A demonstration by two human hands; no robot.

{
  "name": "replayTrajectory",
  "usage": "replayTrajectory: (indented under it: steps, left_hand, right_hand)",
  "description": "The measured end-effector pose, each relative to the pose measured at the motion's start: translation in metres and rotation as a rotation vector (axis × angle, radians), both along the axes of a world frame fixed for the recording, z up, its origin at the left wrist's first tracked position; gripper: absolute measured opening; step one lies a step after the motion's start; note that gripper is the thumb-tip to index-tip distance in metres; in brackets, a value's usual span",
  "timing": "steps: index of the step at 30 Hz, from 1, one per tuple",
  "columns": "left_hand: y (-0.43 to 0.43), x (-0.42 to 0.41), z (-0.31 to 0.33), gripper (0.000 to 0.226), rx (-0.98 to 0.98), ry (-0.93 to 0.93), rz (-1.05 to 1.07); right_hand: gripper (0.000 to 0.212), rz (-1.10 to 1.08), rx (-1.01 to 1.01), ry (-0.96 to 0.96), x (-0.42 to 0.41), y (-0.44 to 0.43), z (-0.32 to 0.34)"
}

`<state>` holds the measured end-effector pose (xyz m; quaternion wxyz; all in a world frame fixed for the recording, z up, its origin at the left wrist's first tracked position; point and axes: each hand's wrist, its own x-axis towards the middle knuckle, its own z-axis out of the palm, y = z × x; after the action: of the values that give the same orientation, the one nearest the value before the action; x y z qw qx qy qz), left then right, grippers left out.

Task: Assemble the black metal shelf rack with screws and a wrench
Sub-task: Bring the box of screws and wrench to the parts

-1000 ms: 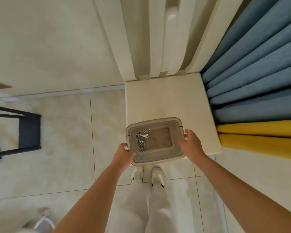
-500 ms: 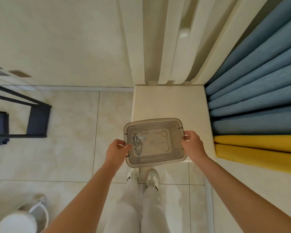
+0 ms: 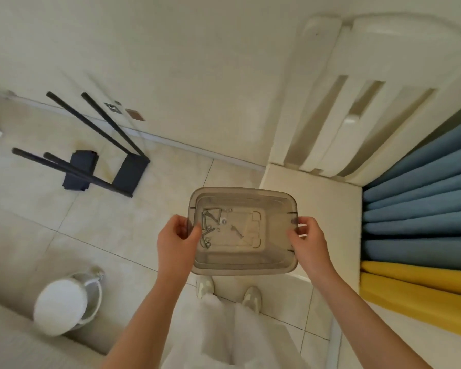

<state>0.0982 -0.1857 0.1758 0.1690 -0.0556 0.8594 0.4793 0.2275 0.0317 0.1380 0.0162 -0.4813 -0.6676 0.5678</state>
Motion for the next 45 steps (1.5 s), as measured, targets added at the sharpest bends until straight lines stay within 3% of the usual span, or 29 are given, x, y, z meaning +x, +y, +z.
replayTrajectory:
  steps: [9,23,32,40,45]
  left_hand:
    - [-0.116,-0.007,0.021,0.026,0.041,-0.012,0.303]
    - [-0.304,-0.081,0.043,0.023,0.002,0.021,0.463]
    - [-0.376,-0.162,0.047,0.018,-0.051,-0.001,0.555]
    - [-0.406,-0.268,0.031,0.022,-0.013,-0.055,0.581]
    - [-0.414,-0.348,0.033,0.022,-0.1,-0.066,0.515]
  right_hand:
    - [0.016,0.274,0.065,0.068,-0.061,-0.083,0.05]
    - [0.017,0.526,0.134,0.048,-0.197,-0.261,0.067]
    - [0.016,0.597,0.142,0.049,-0.3,-0.34,0.062]
    - [0.018,0.671,0.196,0.025,-0.419,-0.365,0.057]
    - [0.017,0.696,0.247,0.004,-0.498,-0.368,0.056]
